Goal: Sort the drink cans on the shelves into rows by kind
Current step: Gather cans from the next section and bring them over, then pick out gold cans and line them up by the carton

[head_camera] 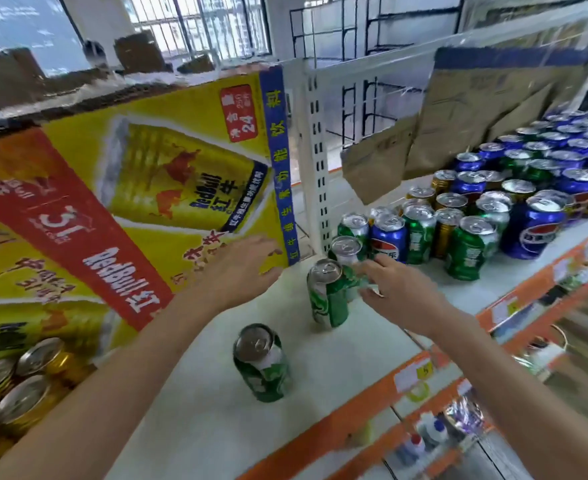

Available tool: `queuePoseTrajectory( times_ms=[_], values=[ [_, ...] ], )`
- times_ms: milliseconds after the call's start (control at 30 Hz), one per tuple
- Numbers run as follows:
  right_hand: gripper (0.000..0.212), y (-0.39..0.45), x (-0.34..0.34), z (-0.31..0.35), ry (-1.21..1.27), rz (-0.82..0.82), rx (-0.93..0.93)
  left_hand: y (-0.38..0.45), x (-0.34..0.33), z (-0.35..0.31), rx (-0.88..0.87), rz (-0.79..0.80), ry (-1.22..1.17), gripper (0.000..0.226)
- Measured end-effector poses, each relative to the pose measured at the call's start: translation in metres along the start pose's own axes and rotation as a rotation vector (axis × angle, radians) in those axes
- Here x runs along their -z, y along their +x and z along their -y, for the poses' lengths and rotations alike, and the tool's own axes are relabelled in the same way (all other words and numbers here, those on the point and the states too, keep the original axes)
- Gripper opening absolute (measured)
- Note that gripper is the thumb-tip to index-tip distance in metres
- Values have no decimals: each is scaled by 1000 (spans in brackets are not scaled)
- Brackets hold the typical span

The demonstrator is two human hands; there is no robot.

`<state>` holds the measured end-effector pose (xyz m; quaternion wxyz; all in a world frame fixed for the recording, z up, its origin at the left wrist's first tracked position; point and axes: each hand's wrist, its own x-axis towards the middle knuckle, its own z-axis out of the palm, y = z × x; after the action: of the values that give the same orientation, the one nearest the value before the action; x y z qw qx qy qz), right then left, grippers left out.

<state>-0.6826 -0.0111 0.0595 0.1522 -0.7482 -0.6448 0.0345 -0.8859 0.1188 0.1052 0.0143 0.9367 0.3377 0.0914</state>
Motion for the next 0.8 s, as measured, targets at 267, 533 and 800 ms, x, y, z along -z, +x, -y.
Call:
queuePoseTrajectory(
  times_ms=[267, 533, 800],
  values=[
    [30, -10, 16, -103, 38, -6, -172, 98, -33, -88, -158, 57, -22, 27],
    [35, -2, 36, -181, 61, -62, -234, 182, -72, -136, -246, 105, -156, 28],
    [23, 49, 65, -207, 22, -168, -116, 248, -84, -128, -10, 127, -52, 28]
  ],
)
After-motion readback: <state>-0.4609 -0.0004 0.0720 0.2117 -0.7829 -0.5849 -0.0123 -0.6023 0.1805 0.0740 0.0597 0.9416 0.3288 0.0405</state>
